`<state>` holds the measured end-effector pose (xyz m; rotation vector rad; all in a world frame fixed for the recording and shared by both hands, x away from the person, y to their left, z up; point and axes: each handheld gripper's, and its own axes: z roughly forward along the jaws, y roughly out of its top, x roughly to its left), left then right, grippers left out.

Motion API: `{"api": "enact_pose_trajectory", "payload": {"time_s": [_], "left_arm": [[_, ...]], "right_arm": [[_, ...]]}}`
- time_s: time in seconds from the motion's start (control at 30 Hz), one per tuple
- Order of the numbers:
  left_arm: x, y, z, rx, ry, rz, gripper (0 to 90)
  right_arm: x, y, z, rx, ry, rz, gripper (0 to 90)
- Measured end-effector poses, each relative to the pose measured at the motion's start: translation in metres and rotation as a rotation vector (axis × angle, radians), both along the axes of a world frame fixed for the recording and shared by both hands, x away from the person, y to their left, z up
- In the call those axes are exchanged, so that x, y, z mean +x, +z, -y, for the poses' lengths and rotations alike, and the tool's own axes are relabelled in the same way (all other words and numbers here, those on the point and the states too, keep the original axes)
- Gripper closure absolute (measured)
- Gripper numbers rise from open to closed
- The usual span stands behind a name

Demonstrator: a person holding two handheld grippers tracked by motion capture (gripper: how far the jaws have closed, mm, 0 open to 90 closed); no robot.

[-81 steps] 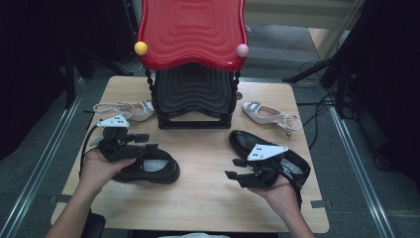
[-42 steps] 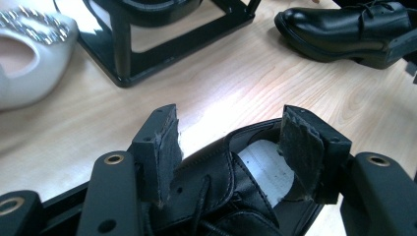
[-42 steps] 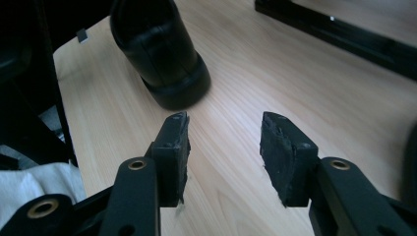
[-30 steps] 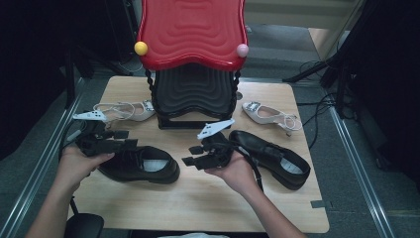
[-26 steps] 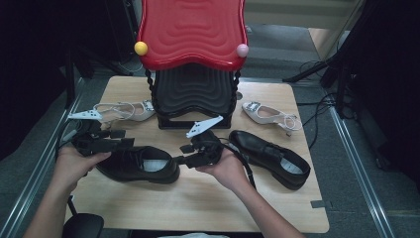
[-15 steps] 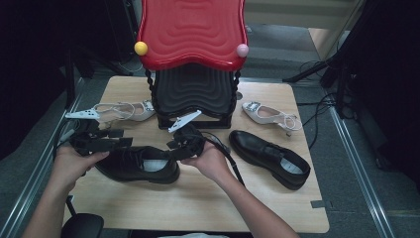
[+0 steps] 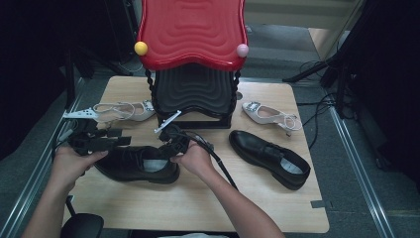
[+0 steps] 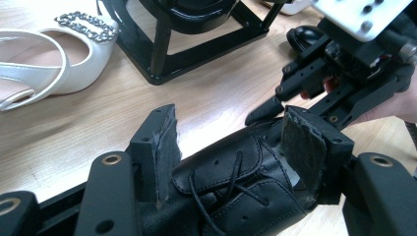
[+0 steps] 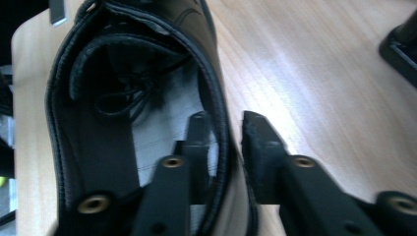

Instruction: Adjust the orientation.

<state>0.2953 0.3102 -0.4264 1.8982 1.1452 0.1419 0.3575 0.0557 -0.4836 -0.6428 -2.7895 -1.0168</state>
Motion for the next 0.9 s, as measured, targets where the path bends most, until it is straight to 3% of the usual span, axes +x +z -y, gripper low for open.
{"api": "enact_pose_trajectory", "payload": {"time_s": [0.2,0.27,0.5,0.9], "left_arm": [[-0.001,0.001,-0.001,-0.007,0.01,0.007,39.0],[-0.001,0.002,-0.002,-0.011,0.014,0.012,39.1],[-0.002,0.003,-0.001,-0.012,0.014,0.016,39.4],[-0.003,0.005,0.007,-0.019,0.0,0.024,43.1]], "right_arm": [[-0.007,0.005,-0.001,-0.026,-0.013,0.043,86.7],[-0.007,0.006,0.0,-0.01,-0.015,0.032,86.9],[-0.01,0.017,0.013,0.042,-0.014,0.061,87.3],[-0.018,0.031,0.065,0.118,-0.097,0.064,87.2]]}}
